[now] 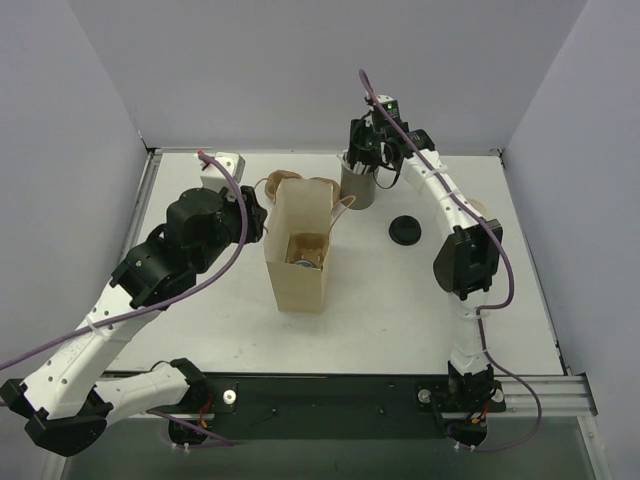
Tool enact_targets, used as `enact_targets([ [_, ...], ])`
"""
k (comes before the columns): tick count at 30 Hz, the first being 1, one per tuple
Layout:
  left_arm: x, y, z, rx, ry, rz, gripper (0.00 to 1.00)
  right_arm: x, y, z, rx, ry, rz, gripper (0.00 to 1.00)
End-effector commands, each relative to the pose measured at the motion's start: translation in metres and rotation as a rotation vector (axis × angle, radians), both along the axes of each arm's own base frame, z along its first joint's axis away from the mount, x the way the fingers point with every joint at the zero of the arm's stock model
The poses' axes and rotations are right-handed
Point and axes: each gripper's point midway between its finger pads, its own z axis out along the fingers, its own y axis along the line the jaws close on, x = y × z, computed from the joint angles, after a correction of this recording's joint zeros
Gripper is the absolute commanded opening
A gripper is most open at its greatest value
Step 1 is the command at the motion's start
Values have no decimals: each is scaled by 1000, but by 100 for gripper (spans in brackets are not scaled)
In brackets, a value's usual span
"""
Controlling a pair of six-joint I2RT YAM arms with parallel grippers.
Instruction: Pack the takeout coffee
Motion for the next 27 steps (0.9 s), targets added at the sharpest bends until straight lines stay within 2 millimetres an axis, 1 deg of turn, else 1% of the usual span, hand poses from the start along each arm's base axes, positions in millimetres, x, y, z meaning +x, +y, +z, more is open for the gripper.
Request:
enact_targets([
  [1, 4, 5, 19, -23, -37, 29, 49, 8, 14, 24, 18, -82, 37, 49],
  [4, 5, 6, 19, -14, -40, 33, 49, 11, 18, 24, 18, -92, 39, 49],
  [5, 5, 6, 19, -14, -38, 35, 49, 13, 20, 19, 16, -85, 42, 49],
  [10, 6, 6, 21, -5, -43, 33, 49, 18, 27, 15, -2, -110, 50, 49],
  [13, 7, 5, 20, 1, -39, 32, 49, 25, 31, 11, -8, -126, 47, 49],
  [15, 7, 6, 21, 6, -38, 32, 49, 29, 31, 7, -26, -131, 35, 48],
  [18, 6, 8, 24, 10, -38, 35, 49, 31, 32, 0, -42, -135, 28, 44],
  [20, 6, 8, 26, 11, -40, 36, 49, 32, 33, 5, -45, -169, 20, 43],
  [21, 6, 8, 25, 13, -37, 36, 49, 31, 33, 0, -53, -165, 20, 42],
  [23, 6, 9, 26, 16, -39, 35, 49, 34, 32, 8, -70, -207, -5, 42],
  [27, 6, 10, 25, 23, -35, 39, 49, 38, 33, 16, -59, -237, -20, 43],
])
